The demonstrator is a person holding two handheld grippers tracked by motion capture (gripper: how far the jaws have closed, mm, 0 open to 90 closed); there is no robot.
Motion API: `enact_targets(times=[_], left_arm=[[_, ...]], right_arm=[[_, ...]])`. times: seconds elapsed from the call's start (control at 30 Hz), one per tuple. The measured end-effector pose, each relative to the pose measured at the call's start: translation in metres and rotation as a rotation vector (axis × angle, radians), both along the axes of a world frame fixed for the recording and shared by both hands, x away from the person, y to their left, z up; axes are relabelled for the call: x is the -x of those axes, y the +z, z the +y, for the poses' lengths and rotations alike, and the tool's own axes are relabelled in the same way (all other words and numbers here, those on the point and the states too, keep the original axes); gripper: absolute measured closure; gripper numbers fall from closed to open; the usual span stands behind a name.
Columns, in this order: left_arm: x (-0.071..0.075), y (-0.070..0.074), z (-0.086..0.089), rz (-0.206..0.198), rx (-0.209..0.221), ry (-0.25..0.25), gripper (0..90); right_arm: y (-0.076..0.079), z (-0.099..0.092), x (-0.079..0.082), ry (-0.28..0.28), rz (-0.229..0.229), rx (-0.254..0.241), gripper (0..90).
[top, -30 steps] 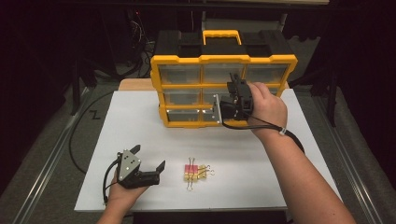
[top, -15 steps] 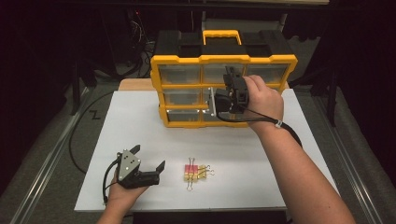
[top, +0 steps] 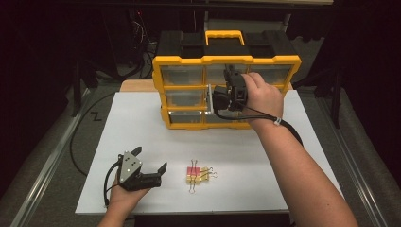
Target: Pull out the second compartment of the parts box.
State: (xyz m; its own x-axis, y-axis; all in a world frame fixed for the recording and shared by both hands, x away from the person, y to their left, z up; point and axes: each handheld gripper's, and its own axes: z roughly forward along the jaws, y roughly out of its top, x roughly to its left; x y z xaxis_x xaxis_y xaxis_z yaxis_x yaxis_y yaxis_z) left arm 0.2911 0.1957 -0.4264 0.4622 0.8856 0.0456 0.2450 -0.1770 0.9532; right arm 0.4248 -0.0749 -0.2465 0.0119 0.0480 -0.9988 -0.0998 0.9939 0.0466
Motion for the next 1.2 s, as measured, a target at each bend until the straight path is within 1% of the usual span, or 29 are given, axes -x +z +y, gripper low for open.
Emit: enact_targets(times=[0.13, 0.2, 0.33, 0.4, 0.43, 0.6, 0.7, 0.77, 0.83, 0.93, 1.03, 1.2], left_arm=[[0.0009, 0.0007, 0.0001, -0.005, 0.001, -0.002, 0.4], [0.0004, 0.0005, 0.0006, 0.0, -0.001, -0.001, 0.4], [0.0007, 0.001, 0.0014, -0.005, -0.004, 0.004, 0.4], [0.0007, 0.0014, 0.0024, -0.007, 0.005, 0.01, 0.4], [0.0006, 0.0014, 0.0028, -0.006, 0.006, 0.011, 0.4], [0.0007, 0.0017, 0.0029, -0.006, 0.008, 0.008, 0.4], [0.0007, 0.0018, 0.0026, -0.008, 0.008, 0.005, 0.4], [0.0008, 0.0018, 0.0029, -0.009, 0.008, 0.005, 0.4], [0.0006, 0.0017, 0.0031, -0.006, 0.01, 0.006, 0.4], [0.0008, 0.0018, 0.003, -0.007, 0.01, 0.006, 0.4], [0.0008, 0.0018, 0.0029, -0.008, 0.01, 0.007, 0.4], [0.0005, 0.0017, 0.0032, -0.006, 0.012, 0.008, 0.4]], right_arm=[[-0.0025, 0.001, -0.0011, -0.008, -0.001, 0.026, 77.3], [-0.0022, 0.0005, -0.0023, -0.013, -0.004, 0.028, 77.3], [-0.0022, -0.0002, -0.0047, -0.019, -0.006, 0.02, 77.6], [-0.0021, 0.0005, -0.0051, -0.015, -0.013, 0.02, 79.1], [-0.002, 0.0011, -0.0052, -0.019, -0.019, 0.029, 80.3], [-0.0047, 0.0034, -0.0057, -0.037, -0.039, 0.037, 80.8], [-0.0064, 0.0041, -0.0062, -0.035, -0.055, 0.044, 80.7], [-0.0058, 0.0043, -0.0063, -0.038, -0.049, 0.042, 80.8], [-0.0066, 0.0046, -0.0068, -0.037, -0.058, 0.043, 81.0], [-0.0069, 0.0048, -0.0068, -0.039, -0.058, 0.04, 81.5], [-0.0058, 0.0041, -0.0062, -0.03, -0.057, 0.045, 82.9], [-0.0049, 0.0027, -0.0039, -0.021, -0.046, 0.034, 84.1]])
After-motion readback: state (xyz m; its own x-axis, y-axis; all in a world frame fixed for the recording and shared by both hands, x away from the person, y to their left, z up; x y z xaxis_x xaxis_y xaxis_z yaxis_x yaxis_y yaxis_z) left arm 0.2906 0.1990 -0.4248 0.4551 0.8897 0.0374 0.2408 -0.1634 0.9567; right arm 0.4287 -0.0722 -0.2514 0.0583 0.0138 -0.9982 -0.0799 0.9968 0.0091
